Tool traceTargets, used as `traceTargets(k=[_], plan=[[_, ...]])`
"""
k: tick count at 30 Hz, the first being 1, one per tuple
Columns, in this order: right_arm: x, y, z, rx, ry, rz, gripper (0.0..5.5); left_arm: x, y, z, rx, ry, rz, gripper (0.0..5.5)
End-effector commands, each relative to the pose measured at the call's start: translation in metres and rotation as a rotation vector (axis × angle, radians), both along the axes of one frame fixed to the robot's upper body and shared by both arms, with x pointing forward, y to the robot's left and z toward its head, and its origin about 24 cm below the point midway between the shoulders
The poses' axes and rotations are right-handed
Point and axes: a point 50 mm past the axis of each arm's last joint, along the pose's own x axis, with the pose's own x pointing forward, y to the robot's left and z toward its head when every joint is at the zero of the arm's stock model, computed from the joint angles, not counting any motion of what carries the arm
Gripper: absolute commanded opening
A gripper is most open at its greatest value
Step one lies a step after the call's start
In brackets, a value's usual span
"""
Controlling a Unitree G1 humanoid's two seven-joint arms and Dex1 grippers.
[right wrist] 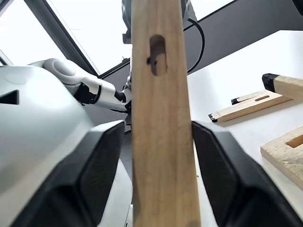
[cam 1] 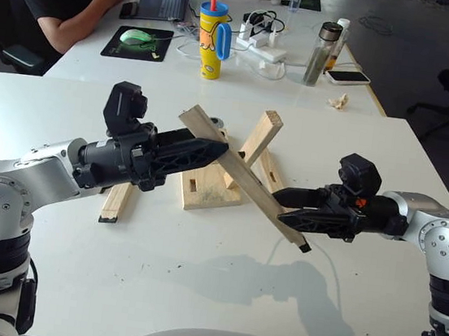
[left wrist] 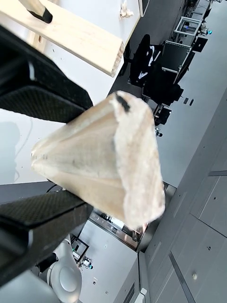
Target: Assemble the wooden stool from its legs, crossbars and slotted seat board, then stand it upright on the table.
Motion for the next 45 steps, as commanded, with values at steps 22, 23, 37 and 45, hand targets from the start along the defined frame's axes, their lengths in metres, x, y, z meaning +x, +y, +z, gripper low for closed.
traceTargets(k=[22, 23, 37, 45], plan=[[0.026, 0.079, -0.144, -0.459, 0.003, -0.568, 2.68, 0.031, 0.152, 0.013, 0.418, -0.088, 0.486, 2.06], [0.03, 0.077, -0.142, -0.469, -0.013, -0.59, 2.68, 0.032, 0.153, 0.015, 0.412, -0.101, 0.502, 2.06], [0.021, 0.074, -0.11, -0.362, -0.008, -0.516, 2.68, 0.034, 0.127, -0.005, 0.308, -0.142, 0.534, 2.06], [0.033, 0.082, -0.107, -0.288, 0.039, -0.687, 2.31, 0.04, 0.099, -0.018, 0.325, -0.169, 0.491, 2.06]])
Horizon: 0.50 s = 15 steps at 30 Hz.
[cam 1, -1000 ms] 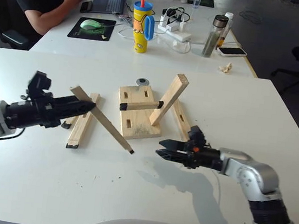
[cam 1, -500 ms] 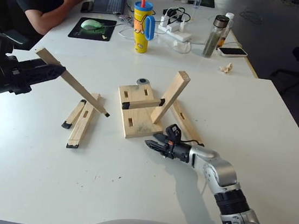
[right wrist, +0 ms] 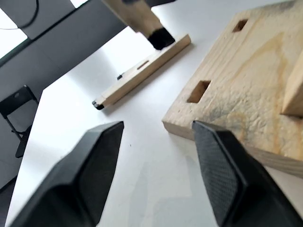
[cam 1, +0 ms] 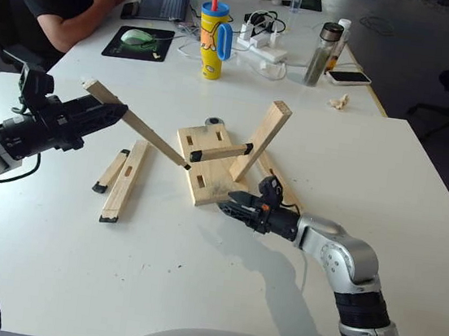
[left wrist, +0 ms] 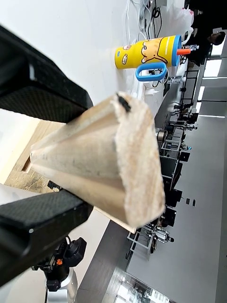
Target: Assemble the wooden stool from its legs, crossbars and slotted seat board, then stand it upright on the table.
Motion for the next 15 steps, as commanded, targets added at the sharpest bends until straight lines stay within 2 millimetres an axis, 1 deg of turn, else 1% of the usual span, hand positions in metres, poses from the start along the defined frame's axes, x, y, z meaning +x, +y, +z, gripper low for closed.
traceTargets(k=[1, 3, 6, 8, 11, 15], plan=[[0.007, 0.013, -0.01, -0.039, 0.005, -0.091, 2.09, 0.004, -0.012, -0.004, 0.034, -0.001, -0.041, 2.06], [0.006, 0.02, -0.014, -0.069, -0.005, -0.113, 1.95, 0.007, -0.018, -0.006, 0.047, 0.003, -0.076, 2.06], [0.006, 0.026, -0.019, -0.089, -0.017, -0.146, 1.95, 0.017, -0.032, -0.012, 0.061, 0.008, -0.133, 2.06], [0.007, 0.029, -0.021, -0.095, -0.025, -0.15, 1.95, 0.022, -0.037, -0.015, 0.085, 0.007, -0.151, 2.06], [0.009, 0.029, -0.025, -0.125, -0.034, -0.157, 1.95, 0.025, -0.039, -0.017, 0.112, 0.015, -0.166, 2.06], [0.013, 0.029, -0.028, -0.155, -0.052, -0.168, 1.95, 0.03, -0.034, -0.016, 0.157, 0.018, -0.178, 2.06]])
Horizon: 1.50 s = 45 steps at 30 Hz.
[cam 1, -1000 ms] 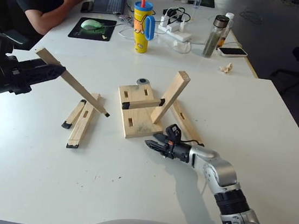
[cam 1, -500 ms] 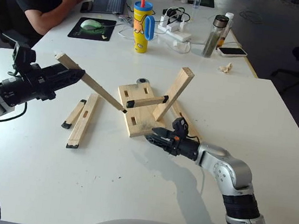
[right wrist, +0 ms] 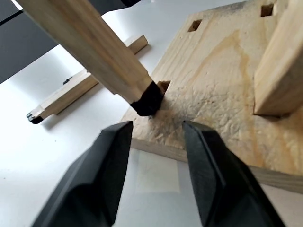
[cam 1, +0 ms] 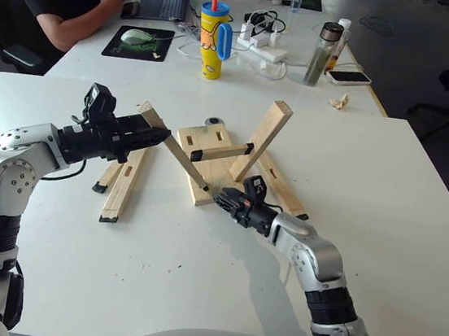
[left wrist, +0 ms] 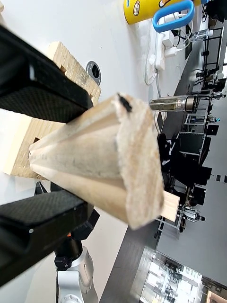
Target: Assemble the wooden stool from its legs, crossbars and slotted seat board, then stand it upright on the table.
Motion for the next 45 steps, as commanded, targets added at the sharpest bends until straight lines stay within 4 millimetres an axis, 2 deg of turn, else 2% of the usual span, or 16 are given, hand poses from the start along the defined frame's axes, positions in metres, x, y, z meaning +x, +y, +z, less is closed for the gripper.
traceTargets(k=[1, 9, 16, 21, 24, 30, 34, 39, 45], plan=[[0.006, -0.001, -0.001, -0.045, -0.028, -0.013, 1.95, 0.006, 0.003, 0.006, 0.06, -0.019, -0.012, 2.06], [0.007, 0.0, -0.011, -0.115, -0.03, -0.011, 1.95, 0.01, 0.011, 0.014, 0.133, -0.039, -0.026, 2.06], [0.004, -0.002, -0.026, -0.203, 0.017, 0.0, 1.95, 0.008, 0.003, 0.012, 0.203, -0.046, -0.074, 2.06], [0.003, 0.004, -0.022, -0.188, -0.034, 0.041, 1.95, 0.01, -0.007, 0.029, 0.256, -0.086, -0.143, 2.06], [0.001, 0.01, -0.019, -0.183, -0.061, 0.067, 1.95, 0.012, -0.01, 0.032, 0.317, -0.096, -0.171, 2.06], [-0.006, 0.012, -0.03, -0.276, -0.061, 0.129, 1.95, 0.014, -0.013, 0.026, 0.405, -0.082, -0.202, 2.06], [-0.01, 0.007, -0.041, -0.332, -0.006, 0.131, 1.95, 0.006, -0.019, 0.013, 0.477, -0.063, -0.235, 2.06], [-0.016, 0.002, -0.052, -0.367, 0.058, 0.137, 1.95, 0.002, -0.027, 0.002, 0.468, -0.043, -0.25, 2.06], [-0.022, 0.002, -0.056, -0.375, 0.08, 0.188, 1.95, 0.013, -0.029, -0.007, 0.412, -0.003, -0.218, 2.06]])
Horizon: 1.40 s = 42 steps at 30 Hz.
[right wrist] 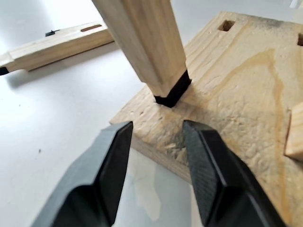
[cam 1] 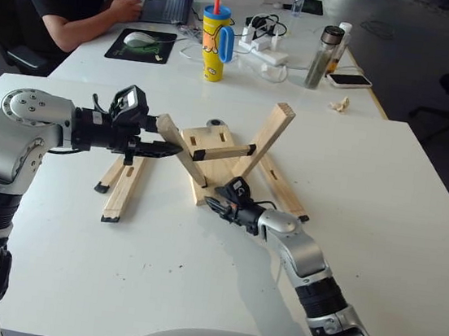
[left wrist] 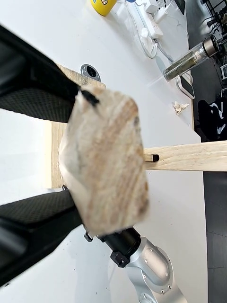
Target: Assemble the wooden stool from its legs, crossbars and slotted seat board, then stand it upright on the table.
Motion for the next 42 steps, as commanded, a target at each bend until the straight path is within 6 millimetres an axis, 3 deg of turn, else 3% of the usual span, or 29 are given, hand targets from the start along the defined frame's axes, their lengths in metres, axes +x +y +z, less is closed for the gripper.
traceTargets(k=[1, 10, 16, 18, 21, 25, 29, 34, 36, 39, 41, 42], plan=[[-0.026, -0.013, -0.045, -0.132, 0.225, 0.017, 1.95, 0.006, -0.003, -0.03, 0.017, 0.125, 0.028, 2.06], [-0.027, -0.015, -0.05, -0.169, 0.239, 0.044, 1.95, 0.005, -0.027, -0.069, 0.057, 0.228, -0.027, 2.06], [-0.025, -0.013, -0.045, -0.121, 0.207, 0.029, 1.95, 0.013, -0.024, -0.089, 0.055, 0.286, 0.019, 2.06], [-0.016, -0.01, -0.025, 0.033, 0.137, -0.013, 1.95, 0.015, -0.022, -0.091, 0.049, 0.297, 0.028, 2.06], [-0.009, -0.006, 0.019, 0.284, -0.01, -0.018, 1.47, 0.019, -0.021, -0.088, 0.022, 0.3, 0.031, 2.06], [-0.01, -0.008, 0.073, 0.435, -0.2, -0.031, 0.86, 0.022, -0.019, -0.082, -0.001, 0.293, 0.039, 2.06], [-0.003, -0.004, 0.121, 0.357, -0.53, -0.137, 0.16, 0.022, -0.017, -0.079, 0.001, 0.281, 0.039, 2.06], [0.005, 0.006, 0.149, 0.203, -0.847, -0.272, 0.0, 0.027, -0.021, -0.073, -0.002, 0.266, 0.019, 2.06], [0.012, 0.017, 0.128, 0.079, -0.807, -0.251, 0.0, 0.027, -0.021, -0.072, 0.002, 0.264, 0.014, 2.06], [0.015, 0.023, 0.041, -0.216, -0.426, -0.173, 0.0, 0.028, -0.024, -0.072, 0.008, 0.257, 0.006, 2.06], [-0.001, 0.017, -0.01, -0.381, -0.179, -0.098, 0.0, 0.029, -0.025, -0.071, 0.009, 0.252, 0.002, 2.06], [-0.01, 0.013, -0.026, -0.449, -0.098, -0.046, 0.0, 0.029, -0.025, -0.07, 0.01, 0.25, 0.002, 2.06]])
